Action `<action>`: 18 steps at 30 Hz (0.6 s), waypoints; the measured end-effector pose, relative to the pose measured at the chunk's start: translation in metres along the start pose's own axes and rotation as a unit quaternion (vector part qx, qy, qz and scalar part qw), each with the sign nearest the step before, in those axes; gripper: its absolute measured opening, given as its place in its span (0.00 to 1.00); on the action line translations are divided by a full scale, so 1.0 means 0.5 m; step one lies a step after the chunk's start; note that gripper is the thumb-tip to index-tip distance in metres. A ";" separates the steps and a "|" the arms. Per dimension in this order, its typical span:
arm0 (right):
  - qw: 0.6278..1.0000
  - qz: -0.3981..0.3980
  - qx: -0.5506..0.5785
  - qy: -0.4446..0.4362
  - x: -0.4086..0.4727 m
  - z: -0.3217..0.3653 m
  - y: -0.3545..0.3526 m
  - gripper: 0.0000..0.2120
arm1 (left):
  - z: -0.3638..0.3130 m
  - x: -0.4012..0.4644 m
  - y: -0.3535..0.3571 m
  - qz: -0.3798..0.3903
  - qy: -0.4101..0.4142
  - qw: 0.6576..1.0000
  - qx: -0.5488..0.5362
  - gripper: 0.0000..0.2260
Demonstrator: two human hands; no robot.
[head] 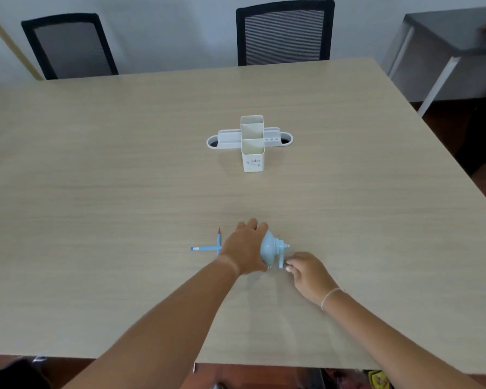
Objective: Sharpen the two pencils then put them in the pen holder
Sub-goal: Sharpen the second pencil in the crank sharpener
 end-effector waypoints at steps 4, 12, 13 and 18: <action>0.989 -0.110 0.068 -0.065 -0.033 0.061 -0.090 0.10 | 0.002 0.000 0.000 0.000 -0.006 1.000 -0.015 0.29; 0.991 -0.119 0.054 -0.012 0.120 0.046 -0.101 0.09 | 0.002 0.001 0.005 0.006 -0.002 1.000 -0.014 0.29; 0.995 -0.090 0.044 0.004 0.135 0.034 -0.086 0.09 | 0.002 0.001 0.005 0.006 -0.001 1.000 -0.013 0.29; 0.999 -0.018 -0.030 0.023 0.104 0.005 -0.024 0.09 | 0.006 0.002 0.005 0.003 -0.005 1.000 -0.014 0.29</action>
Point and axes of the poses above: each hand's wrist, its own x-axis towards the middle knuckle, its own y-axis out of the palm, z = x × y, the point moved 8 cm from there along x, towards the middle knuckle, and after that the axes turned 11 degrees about -z, right-handed, at the moved point
